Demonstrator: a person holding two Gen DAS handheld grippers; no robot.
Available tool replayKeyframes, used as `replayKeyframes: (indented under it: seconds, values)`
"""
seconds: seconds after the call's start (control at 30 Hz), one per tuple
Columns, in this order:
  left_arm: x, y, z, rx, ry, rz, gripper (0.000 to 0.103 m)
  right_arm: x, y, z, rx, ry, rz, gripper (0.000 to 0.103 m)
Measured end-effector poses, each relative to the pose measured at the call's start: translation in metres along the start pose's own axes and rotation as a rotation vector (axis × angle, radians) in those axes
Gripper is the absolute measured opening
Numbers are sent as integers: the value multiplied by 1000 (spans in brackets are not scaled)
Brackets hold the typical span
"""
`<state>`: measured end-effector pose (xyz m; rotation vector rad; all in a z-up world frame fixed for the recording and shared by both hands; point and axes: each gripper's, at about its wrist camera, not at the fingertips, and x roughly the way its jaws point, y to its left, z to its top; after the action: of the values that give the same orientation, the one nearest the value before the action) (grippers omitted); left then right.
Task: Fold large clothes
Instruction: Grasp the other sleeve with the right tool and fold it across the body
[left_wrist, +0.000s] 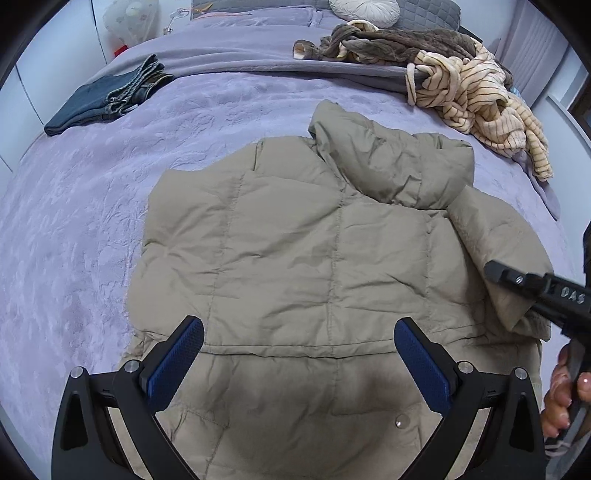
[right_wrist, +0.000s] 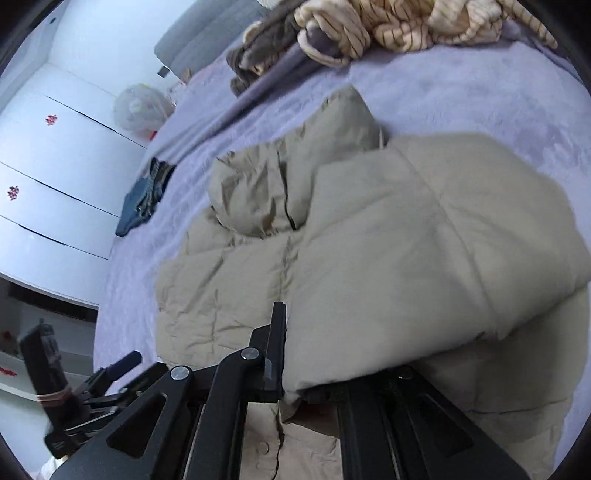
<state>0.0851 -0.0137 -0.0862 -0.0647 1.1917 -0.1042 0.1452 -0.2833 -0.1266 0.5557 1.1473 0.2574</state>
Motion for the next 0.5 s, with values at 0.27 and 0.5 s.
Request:
replayKeyframes:
  seconds: [0.27,0.5]
  values:
    - [22,4,4,7,15,-25,103,23,-25,-9,90,64,-26,63]
    - [28,4,15,1,-4,-72,103,-42,-52,-14,233,-55,4,71]
